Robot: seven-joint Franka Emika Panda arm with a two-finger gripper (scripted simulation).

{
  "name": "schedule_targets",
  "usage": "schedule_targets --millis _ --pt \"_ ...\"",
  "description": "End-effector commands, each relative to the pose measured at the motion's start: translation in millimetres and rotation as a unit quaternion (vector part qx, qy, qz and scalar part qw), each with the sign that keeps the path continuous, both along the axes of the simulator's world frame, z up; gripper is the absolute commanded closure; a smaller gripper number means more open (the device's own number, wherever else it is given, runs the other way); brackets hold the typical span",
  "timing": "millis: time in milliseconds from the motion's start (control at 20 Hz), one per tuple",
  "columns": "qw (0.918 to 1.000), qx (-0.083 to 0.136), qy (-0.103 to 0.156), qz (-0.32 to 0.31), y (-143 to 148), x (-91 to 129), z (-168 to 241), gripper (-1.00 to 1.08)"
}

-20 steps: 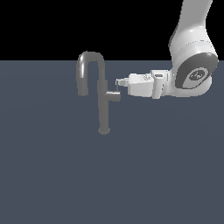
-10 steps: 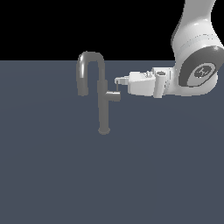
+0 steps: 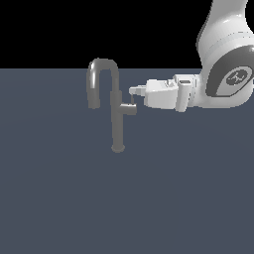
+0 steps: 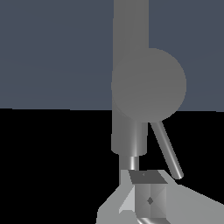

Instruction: Turn on the faucet by rotating a designated handle.

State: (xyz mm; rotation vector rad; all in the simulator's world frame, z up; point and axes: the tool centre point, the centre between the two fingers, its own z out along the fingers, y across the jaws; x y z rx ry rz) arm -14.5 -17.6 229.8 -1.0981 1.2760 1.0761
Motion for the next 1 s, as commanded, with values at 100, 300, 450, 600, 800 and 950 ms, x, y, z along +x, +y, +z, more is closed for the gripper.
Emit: schedule_targets --millis 100,300,450,600,800,950 --pt "1.0000 0.002 0.006 0.002 2.8 -18.6 -9.5 1.08" --pt "0.9999 0.004 0.010 0.004 5.4 -35.4 -17.4 1.08" --pt "1.0000 0.002 -0.001 0.002 3.9 -29.3 -11.0 1.08" --pt "1.0000 0.003 0.005 0.003 6.1 -41.2 -27.5 1.08" --pt "0.9999 0.002 -0.014 0.003 4.8 -36.8 -14.5 1.08" --pt "1.0000 0.003 -0.005 0.004 6.1 -42.8 -35.3 1.08"
